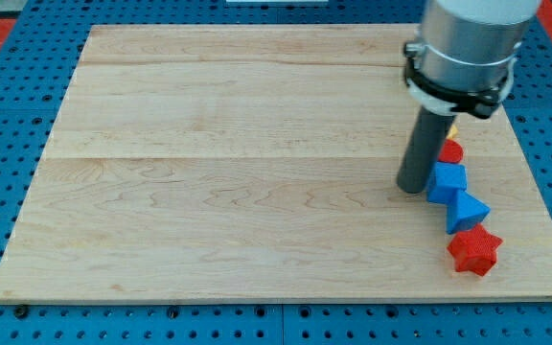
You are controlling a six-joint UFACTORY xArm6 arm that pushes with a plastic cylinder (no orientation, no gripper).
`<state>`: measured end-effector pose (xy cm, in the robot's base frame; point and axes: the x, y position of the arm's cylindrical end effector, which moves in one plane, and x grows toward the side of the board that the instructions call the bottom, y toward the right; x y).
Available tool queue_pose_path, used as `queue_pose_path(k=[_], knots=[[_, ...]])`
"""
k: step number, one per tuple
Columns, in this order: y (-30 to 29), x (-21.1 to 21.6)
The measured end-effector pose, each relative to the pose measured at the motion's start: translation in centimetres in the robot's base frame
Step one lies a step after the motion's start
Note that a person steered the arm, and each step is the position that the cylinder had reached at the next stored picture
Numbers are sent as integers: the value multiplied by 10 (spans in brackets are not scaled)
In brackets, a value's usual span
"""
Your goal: Adjust the blocks on the board in a vertical line
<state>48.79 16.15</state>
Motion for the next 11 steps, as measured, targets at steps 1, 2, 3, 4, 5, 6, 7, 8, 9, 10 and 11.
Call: queue_pose_path(k=[1,2,3,4,5,6,7,8,9,10,11], knots=[[13,0],[1,-3],[-28,-24],[-10,-33],[9,-34],[8,-36],[-30,-55],[-20,-64],[7,-65],[9,-66],[11,-66]])
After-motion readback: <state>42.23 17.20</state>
